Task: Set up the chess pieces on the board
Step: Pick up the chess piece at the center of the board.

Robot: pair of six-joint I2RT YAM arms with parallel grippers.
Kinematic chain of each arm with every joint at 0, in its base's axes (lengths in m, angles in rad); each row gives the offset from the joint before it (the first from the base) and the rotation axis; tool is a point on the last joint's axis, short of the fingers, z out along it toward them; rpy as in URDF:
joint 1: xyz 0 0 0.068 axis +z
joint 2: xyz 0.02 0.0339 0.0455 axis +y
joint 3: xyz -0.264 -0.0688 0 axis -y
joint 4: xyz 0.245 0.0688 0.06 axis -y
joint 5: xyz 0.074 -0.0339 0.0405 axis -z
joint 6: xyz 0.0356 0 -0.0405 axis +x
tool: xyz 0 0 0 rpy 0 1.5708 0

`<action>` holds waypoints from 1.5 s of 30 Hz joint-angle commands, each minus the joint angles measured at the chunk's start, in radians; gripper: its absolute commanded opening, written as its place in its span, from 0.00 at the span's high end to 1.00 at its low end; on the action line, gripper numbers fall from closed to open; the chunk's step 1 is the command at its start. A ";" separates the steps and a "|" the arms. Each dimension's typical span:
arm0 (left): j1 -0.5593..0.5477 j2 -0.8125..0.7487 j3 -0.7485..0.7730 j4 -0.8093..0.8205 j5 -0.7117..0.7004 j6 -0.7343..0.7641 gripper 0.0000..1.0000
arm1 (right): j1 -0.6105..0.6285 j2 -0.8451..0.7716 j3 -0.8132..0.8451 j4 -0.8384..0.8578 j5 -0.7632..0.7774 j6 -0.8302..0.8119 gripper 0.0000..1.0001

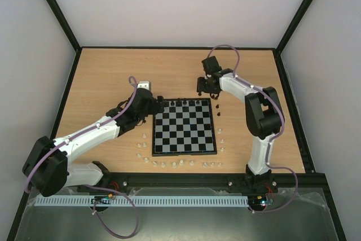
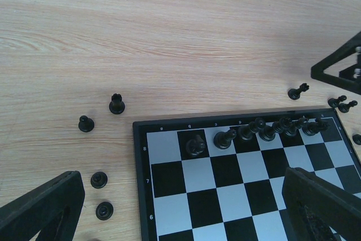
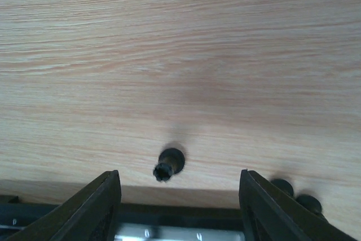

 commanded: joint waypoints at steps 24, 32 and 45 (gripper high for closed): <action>0.009 -0.003 -0.012 0.022 0.045 0.006 0.01 | 0.079 0.190 0.204 -0.163 0.137 -0.019 0.57; 0.009 -0.016 -0.012 0.018 0.045 0.007 0.01 | 0.083 0.205 0.205 -0.169 0.127 -0.016 0.62; 0.013 -0.033 -0.014 0.017 0.046 0.008 0.01 | 0.085 0.208 0.208 -0.179 0.150 -0.015 0.74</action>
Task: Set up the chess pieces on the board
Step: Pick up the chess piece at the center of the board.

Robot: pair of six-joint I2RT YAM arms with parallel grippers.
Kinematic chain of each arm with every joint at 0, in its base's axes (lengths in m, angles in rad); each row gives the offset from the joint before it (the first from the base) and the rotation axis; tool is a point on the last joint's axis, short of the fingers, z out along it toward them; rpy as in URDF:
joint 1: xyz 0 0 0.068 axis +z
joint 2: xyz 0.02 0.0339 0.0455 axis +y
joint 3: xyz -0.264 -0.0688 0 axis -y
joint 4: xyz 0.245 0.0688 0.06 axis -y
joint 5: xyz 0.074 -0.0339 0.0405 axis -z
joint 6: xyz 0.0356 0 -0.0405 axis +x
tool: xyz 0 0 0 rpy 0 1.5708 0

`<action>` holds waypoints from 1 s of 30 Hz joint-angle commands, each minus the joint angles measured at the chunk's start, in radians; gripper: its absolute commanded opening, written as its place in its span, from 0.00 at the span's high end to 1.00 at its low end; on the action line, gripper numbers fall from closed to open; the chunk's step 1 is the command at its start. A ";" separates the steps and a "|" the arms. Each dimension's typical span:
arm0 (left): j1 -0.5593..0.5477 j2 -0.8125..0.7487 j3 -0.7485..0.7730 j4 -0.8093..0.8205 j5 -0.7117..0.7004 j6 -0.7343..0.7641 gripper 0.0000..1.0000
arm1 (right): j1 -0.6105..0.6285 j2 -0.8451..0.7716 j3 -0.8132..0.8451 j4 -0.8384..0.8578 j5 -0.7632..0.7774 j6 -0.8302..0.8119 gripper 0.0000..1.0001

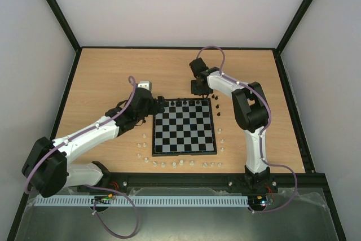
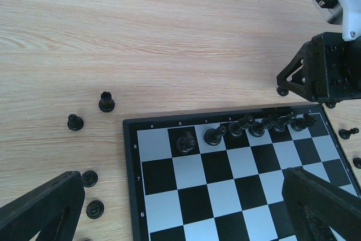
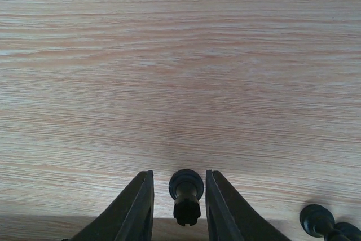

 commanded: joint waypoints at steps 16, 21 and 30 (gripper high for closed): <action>0.007 -0.022 -0.016 0.018 0.014 0.006 0.01 | 0.006 0.015 0.055 -0.068 0.052 -0.010 0.88; 0.007 -0.017 -0.016 0.019 0.014 0.005 0.01 | 0.005 -0.028 0.070 -0.084 0.076 -0.017 0.88; 0.007 -0.017 -0.017 0.021 0.013 0.004 0.01 | 0.006 -0.182 -0.070 -0.094 0.075 0.006 0.88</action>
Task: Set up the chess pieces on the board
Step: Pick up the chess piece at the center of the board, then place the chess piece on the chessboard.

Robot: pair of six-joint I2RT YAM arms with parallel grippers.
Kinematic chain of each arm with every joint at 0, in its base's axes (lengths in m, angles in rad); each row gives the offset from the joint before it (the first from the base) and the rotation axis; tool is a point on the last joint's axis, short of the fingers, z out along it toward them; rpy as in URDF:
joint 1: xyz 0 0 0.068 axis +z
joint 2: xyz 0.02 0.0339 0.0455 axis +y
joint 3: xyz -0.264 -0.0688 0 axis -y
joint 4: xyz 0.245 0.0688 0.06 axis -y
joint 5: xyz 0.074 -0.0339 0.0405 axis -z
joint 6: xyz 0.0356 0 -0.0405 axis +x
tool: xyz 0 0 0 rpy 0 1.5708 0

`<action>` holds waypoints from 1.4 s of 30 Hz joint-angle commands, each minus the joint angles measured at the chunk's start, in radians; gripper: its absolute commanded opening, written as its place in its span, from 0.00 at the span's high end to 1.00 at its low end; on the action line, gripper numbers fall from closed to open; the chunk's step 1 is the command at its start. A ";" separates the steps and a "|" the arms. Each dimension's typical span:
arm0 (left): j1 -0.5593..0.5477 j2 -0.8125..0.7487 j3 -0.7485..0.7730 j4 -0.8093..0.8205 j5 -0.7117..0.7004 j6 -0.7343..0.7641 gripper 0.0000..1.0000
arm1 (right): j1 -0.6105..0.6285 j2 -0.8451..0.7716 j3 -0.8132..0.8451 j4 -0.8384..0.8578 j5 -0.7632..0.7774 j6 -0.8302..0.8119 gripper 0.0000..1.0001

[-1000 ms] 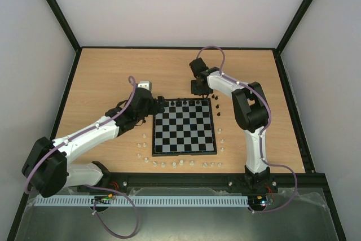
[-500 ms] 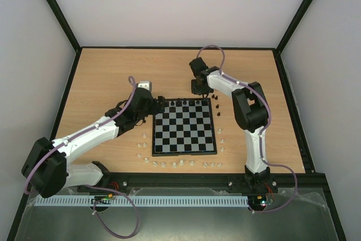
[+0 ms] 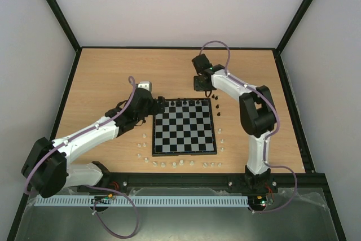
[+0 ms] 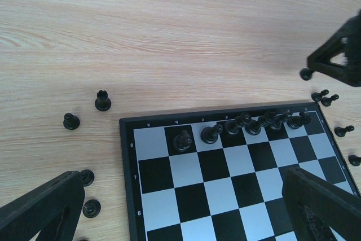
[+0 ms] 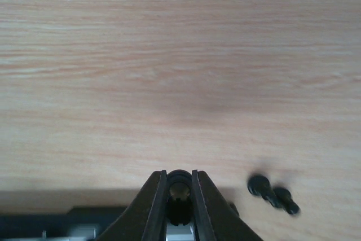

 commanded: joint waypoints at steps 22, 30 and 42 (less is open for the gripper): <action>0.006 0.004 -0.015 0.022 -0.003 0.003 0.01 | 0.031 -0.160 -0.258 -0.011 -0.078 0.026 0.88; 0.006 0.003 -0.015 0.022 -0.001 0.004 0.01 | 0.031 -0.146 -0.258 -0.018 -0.043 0.029 0.87; 0.006 0.001 -0.016 0.022 -0.001 0.002 0.01 | 0.031 -0.125 -0.247 -0.017 -0.034 0.026 0.82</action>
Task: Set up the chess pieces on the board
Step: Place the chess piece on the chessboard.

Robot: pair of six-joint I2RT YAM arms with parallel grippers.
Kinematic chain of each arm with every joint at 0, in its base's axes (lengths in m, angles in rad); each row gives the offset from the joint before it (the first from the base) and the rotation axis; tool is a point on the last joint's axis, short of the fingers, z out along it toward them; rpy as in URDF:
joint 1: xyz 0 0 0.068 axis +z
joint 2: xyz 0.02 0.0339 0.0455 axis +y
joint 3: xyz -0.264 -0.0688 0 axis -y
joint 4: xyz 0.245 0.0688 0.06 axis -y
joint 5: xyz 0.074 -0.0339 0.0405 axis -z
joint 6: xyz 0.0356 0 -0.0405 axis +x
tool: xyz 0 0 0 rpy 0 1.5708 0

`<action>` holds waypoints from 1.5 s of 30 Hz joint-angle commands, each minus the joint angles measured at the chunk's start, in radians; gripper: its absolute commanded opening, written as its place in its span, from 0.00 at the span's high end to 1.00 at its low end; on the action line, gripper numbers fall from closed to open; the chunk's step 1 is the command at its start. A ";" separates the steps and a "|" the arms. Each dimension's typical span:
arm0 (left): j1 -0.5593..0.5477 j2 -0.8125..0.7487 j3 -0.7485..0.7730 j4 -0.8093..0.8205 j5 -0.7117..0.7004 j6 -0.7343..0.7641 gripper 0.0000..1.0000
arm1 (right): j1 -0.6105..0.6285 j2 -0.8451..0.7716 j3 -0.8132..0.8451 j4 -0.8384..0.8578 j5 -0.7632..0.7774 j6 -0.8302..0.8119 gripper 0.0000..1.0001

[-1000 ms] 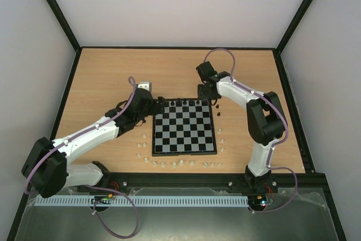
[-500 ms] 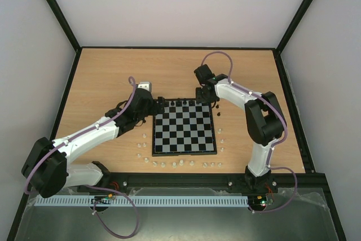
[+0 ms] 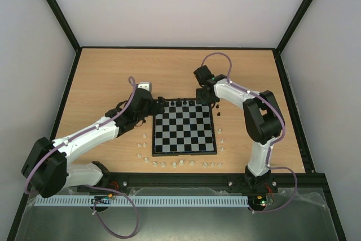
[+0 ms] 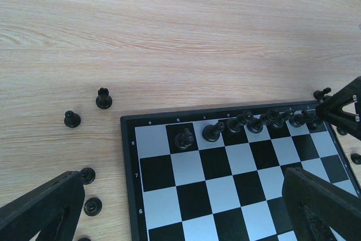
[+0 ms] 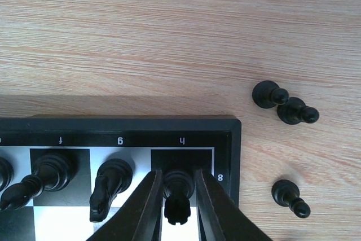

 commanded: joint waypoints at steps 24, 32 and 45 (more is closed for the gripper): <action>0.014 -0.002 -0.011 0.012 -0.045 0.012 0.01 | 0.005 -0.383 -0.181 0.025 0.053 -0.005 0.20; 0.017 0.025 -0.008 0.012 -0.068 0.018 0.01 | 0.006 -0.653 -0.375 0.192 0.011 0.019 0.01; 0.032 0.074 0.015 -0.015 -0.156 0.029 0.01 | 0.006 -0.738 -0.457 0.277 -0.065 0.078 0.01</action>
